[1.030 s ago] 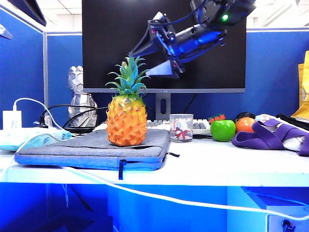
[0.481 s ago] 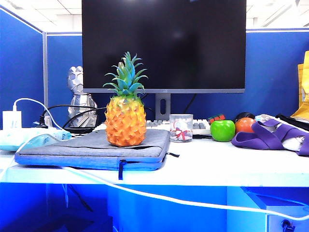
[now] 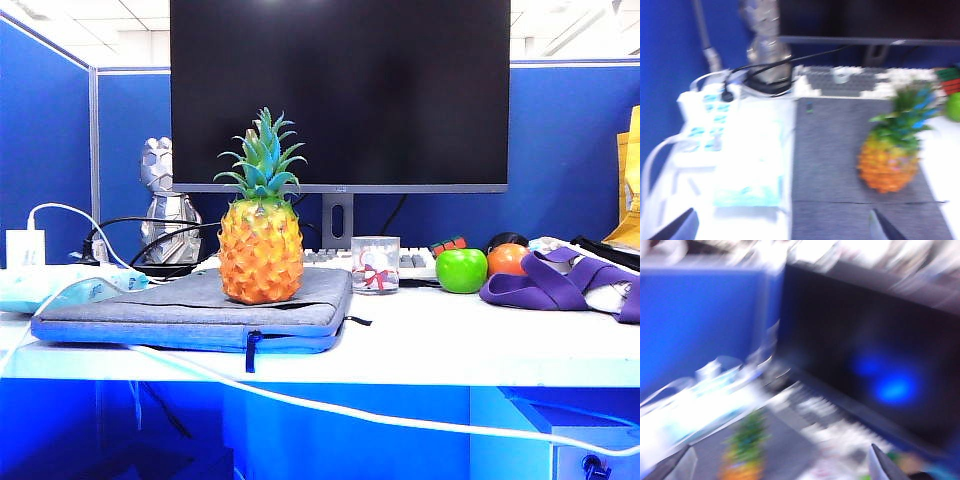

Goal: Pick up the pineapple and place it above the gray bag.

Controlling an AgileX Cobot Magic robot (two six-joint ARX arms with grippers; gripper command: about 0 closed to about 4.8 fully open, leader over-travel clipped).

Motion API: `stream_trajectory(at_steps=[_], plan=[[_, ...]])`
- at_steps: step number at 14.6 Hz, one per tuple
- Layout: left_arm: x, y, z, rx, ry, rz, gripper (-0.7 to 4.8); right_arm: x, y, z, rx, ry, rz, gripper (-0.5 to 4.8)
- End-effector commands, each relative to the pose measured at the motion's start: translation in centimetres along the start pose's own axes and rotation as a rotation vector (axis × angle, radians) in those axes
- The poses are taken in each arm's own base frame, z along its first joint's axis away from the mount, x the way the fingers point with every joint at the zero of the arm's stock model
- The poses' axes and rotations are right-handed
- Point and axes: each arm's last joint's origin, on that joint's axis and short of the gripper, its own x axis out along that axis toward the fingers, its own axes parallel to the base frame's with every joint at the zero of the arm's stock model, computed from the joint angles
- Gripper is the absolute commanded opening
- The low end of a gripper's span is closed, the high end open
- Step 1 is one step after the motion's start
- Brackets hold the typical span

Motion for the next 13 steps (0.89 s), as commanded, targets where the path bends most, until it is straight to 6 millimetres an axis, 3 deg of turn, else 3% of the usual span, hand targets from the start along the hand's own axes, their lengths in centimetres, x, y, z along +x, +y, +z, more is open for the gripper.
stream_trajectory(at_steps=[1,2,3,4,5,6,7,8,11,13], plan=[[-0.5,-0.1,0.3,-0.004,-0.032,-0.041,4.79,-2.9,1.6,-5.8,0.069,-0.03,-0.161,4.79],[-0.8,-0.2,0.1,-0.009,-0.037,-0.065,4.79,-3.0,2.2,-9.2,0.086,-0.054,-0.204,4.79],[-0.9,-0.3,-0.5,-0.017,-0.04,-0.08,4.79,-2.8,2.7,-12.5,0.121,-0.087,-0.203,4.3],[-0.9,-0.2,-1.5,-0.02,-0.039,-0.079,4.79,-2.1,3.1,-15.7,0.172,-0.104,-0.193,2.52],[-1.0,-0.2,-3.4,-0.034,-0.028,-0.074,4.79,-1.4,3.4,-18.2,0.204,-0.131,-0.161,1.29],[-1.2,-0.2,-5.3,-0.054,-0.041,-0.075,3.9,-1.0,3.6,-19.6,0.188,-0.146,-0.139,0.4],[-1.5,-0.2,-6.8,-0.058,-0.088,-0.082,2.46,-0.6,3.8,-20.9,0.159,-0.124,-0.122,0.04],[-1.9,-0.3,-8.2,-0.056,-0.151,-0.118,0.27,-0.1,3.9,-22.3,0.167,-0.076,-0.12,0.0],[-2.7,0.0,-10.6,-0.08,-0.257,-0.037,0.02,0.4,4.3,-25.6,0.171,-0.057,-0.116,0.01],[-3.0,0.1,-10.8,-0.08,-0.281,0.0,0.02,0.1,4.5,-27.2,0.163,-0.051,-0.193,0.0]])
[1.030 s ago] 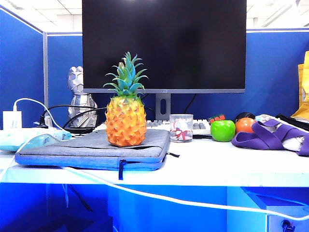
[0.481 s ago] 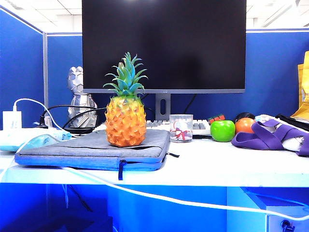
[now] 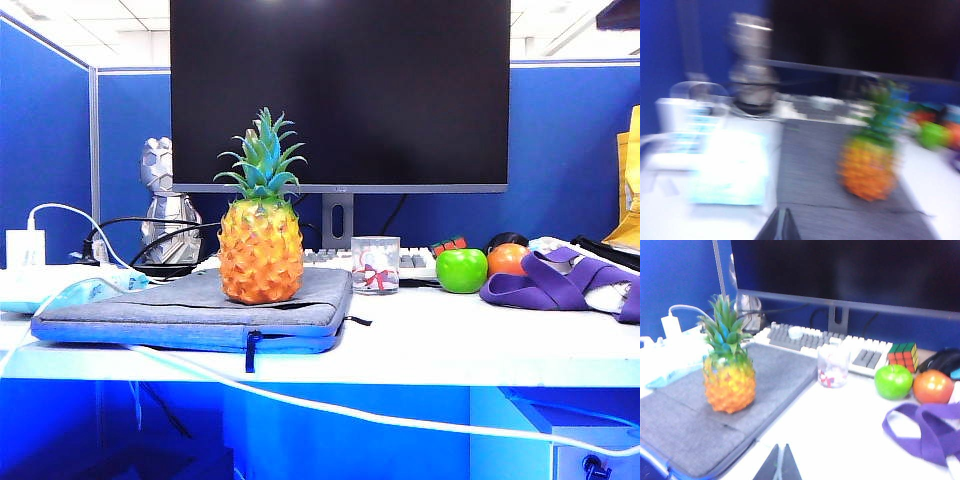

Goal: Pick up the pineapple and place it above the gray bag.

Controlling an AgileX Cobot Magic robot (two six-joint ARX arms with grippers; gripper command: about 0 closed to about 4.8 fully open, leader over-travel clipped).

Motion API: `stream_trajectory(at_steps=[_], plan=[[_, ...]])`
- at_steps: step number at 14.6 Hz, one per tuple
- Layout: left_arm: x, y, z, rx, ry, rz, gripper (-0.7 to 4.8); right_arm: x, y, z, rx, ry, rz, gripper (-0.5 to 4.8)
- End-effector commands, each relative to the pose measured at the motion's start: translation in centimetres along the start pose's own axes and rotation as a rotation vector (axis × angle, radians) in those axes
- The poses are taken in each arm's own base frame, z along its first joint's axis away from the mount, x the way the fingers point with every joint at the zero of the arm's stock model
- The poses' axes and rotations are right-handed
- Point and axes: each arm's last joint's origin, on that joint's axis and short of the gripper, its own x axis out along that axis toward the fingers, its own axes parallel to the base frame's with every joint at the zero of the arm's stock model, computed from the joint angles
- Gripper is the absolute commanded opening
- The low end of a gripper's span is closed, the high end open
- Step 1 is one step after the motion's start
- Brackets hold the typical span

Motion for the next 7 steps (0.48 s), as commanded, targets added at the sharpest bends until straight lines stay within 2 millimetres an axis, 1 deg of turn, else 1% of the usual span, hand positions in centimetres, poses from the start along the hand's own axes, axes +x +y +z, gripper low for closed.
stream_trajectory(at_steps=[1,4,7], plan=[[-0.3,0.2,0.2,0.028,-0.042,0.065,-0.02,-0.7,-0.2,-0.9,-0.022,-0.07,-0.104,0.01],[-0.3,0.6,-0.1,0.052,-0.034,0.2,-0.02,-2.3,-0.3,-2.2,-0.045,-0.092,-0.246,0.01],[0.1,0.8,-1.4,0.053,0.002,0.225,-0.02,-3.9,-0.2,-2.7,-0.041,-0.076,-0.341,0.0]])
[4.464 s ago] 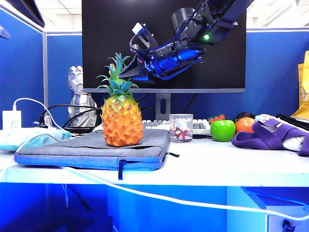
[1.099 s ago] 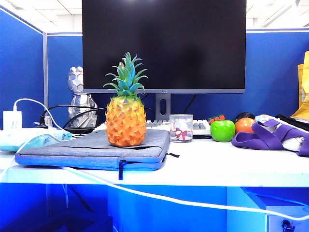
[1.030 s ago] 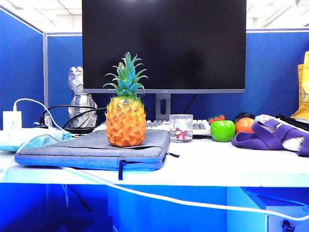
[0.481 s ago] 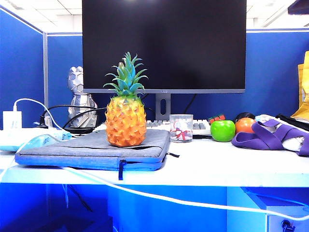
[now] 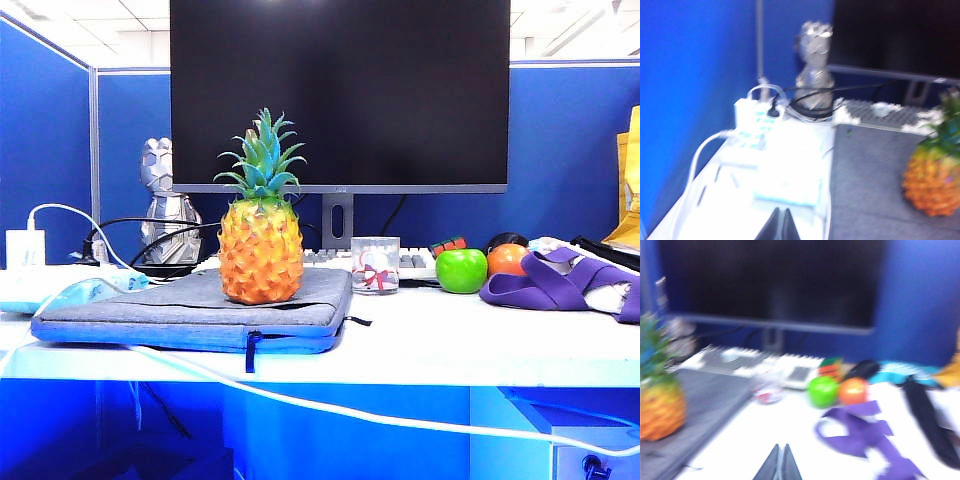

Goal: Pick up the pineapple and place it above the gray bag.

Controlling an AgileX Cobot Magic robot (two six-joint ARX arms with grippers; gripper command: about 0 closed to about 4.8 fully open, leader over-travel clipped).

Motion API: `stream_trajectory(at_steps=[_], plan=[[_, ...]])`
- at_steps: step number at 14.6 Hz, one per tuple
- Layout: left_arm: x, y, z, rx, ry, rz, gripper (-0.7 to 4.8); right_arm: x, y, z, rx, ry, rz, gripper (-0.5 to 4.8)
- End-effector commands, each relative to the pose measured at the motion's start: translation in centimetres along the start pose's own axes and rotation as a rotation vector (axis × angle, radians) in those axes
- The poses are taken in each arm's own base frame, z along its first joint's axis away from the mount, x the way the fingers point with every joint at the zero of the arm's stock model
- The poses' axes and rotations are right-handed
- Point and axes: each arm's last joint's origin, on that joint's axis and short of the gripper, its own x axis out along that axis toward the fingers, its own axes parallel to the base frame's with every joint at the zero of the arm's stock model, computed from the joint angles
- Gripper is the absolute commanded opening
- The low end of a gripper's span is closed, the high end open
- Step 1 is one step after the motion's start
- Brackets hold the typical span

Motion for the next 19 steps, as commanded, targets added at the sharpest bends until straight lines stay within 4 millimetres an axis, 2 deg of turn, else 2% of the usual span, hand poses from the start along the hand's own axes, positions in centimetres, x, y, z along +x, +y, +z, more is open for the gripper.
stream_trajectory(at_steps=[1,3,4,6,7,9,12,15,19], plan=[[0.4,0.0,-1.2,0.006,0.029,0.009,-0.02,-1.3,-0.3,-0.4,-0.007,0.027,-0.09,0.01],[0.5,0.0,-1.7,0.004,0.046,0.009,-0.02,-2.0,-0.4,-1.2,0.007,0.012,-0.099,0.01],[0.6,0.0,-2.0,0.006,0.053,0.01,-0.02,-1.8,-0.3,-2.5,0.024,0.071,-0.096,0.01],[0.6,0.0,-2.3,0.008,0.055,0.005,0.01,-1.7,-0.3,-3.7,0.022,0.114,-0.088,0.01],[0.6,0.0,-2.4,0.01,0.061,-0.003,0.29,-1.7,-0.3,-3.7,0.021,0.114,-0.088,0.01],[0.7,-0.1,-2.5,0.007,0.047,-0.051,0.31,-1.7,-0.3,-3.7,0.021,0.11,-0.093,0.02],[0.7,-0.5,-2.1,0.042,0.002,-0.163,0.31,-1.7,-0.6,-3.7,0.0,0.117,-0.203,0.05],[0.7,-0.5,-2.0,0.04,-0.004,-0.162,0.3,-1.7,-0.6,-3.6,0.014,0.102,-0.194,0.04],[0.7,-0.5,-1.7,-0.06,-0.031,-0.158,0.3,-1.7,-0.5,-3.1,0.029,0.055,-0.156,0.04]])
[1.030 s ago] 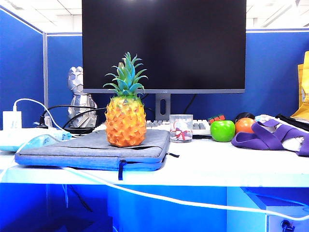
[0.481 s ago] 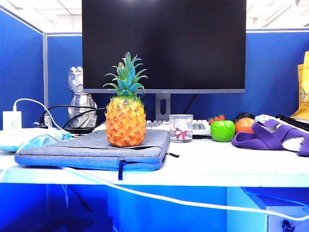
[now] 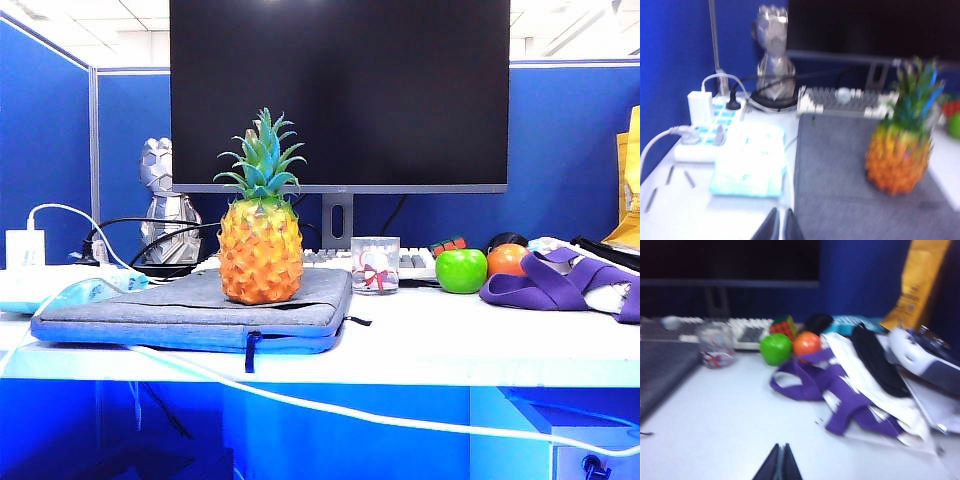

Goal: Pick up the pineapple and place it above the gray bag.

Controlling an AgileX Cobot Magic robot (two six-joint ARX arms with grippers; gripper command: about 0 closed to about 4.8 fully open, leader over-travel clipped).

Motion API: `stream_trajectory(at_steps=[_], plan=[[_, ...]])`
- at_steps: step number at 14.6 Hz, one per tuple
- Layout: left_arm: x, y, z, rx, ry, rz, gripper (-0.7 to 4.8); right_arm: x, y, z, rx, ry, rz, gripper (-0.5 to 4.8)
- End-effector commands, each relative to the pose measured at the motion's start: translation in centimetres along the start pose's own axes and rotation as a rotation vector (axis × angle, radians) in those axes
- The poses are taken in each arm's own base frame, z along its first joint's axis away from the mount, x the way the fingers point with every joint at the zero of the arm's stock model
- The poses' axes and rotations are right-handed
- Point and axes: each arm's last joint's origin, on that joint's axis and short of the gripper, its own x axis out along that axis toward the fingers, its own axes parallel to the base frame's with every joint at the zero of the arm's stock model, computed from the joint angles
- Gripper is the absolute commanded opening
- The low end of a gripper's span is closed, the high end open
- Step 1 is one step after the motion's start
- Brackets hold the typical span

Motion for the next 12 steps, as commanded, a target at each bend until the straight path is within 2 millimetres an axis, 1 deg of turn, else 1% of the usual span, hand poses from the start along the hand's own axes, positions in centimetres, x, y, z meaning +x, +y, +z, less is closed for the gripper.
stream_trajectory(at_steps=[1,2,12], plan=[[-0.04,-0.02,0.36,-0.044,-0.027,-0.003,0.3,-0.06,0.0,0.52,0.014,-0.037,0.006,0.04],[-0.04,-0.04,0.27,-0.068,-0.017,-0.009,0.3,-0.05,0.01,0.42,0.012,-0.028,0.006,0.04],[-0.04,-0.03,0.22,-0.068,-0.012,-0.008,0.3,-0.05,0.0,0.43,0.012,-0.028,0.005,0.04]])
